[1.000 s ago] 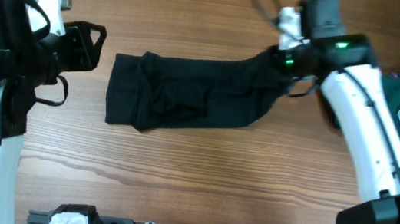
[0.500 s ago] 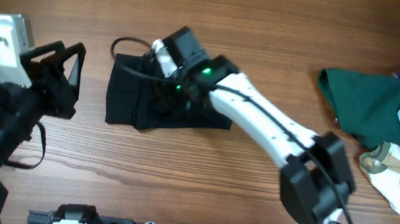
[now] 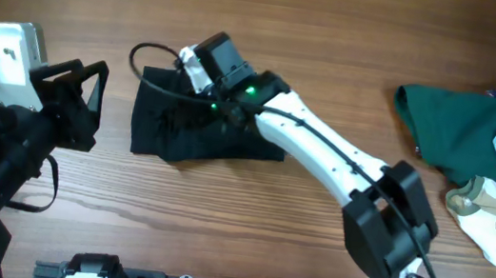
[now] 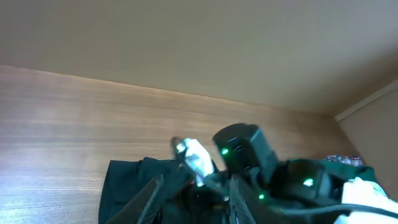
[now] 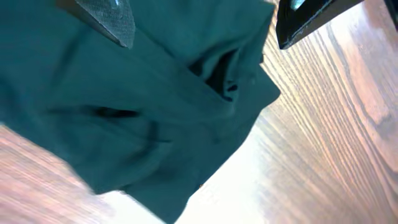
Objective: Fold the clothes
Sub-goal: 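Fold the strip's right end over toward the left with the right gripper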
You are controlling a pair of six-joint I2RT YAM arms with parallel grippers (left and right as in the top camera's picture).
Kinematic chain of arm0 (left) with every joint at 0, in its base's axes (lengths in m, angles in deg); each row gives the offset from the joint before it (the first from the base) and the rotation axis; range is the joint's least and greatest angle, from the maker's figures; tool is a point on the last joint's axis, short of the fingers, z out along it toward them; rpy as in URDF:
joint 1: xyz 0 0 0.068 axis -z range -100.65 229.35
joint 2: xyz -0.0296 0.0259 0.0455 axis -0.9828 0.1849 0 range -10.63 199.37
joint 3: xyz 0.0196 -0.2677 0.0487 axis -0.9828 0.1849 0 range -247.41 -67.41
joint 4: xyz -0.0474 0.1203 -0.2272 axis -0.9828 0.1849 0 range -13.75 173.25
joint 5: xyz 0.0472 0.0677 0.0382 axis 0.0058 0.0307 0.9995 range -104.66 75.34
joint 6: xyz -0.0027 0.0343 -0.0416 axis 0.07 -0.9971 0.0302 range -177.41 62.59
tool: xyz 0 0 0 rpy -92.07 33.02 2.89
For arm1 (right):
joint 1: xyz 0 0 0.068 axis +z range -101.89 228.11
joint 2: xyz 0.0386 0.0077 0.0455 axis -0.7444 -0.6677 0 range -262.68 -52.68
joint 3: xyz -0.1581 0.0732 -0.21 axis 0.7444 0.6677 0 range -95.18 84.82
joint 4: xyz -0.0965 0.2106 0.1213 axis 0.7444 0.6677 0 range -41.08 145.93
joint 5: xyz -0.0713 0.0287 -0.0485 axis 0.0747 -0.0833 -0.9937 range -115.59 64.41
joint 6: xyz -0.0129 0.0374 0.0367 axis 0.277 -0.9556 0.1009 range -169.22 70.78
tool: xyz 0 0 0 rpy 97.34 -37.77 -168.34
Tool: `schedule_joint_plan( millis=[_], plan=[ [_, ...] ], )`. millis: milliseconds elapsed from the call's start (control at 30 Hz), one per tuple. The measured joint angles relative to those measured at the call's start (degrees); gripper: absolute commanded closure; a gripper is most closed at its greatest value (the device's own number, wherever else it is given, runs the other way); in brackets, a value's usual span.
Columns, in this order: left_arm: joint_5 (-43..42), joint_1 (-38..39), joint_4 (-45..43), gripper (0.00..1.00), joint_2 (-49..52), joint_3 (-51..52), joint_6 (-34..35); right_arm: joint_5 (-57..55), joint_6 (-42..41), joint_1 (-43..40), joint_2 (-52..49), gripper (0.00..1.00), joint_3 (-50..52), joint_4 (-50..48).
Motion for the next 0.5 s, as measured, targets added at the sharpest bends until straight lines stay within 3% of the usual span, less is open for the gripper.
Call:
schedule_joint_plan(
  millis=[167,300,500],
  plan=[
    [0.00,0.00,0.63,0.67,0.57,0.00,-0.02,0.44,-4.31,-6.19,2.29,0.92,-0.22,7.85],
    [0.00,0.00,0.74,0.67,2.16,0.00,0.00,1.92,-6.43,-8.85,0.13,0.96,-0.22,5.42],
    [0.02,0.00,2.01,0.66,3.41,0.00,-0.02,6.58,-13.77,-7.69,-10.95,0.96,-0.22,1.95]
  ],
)
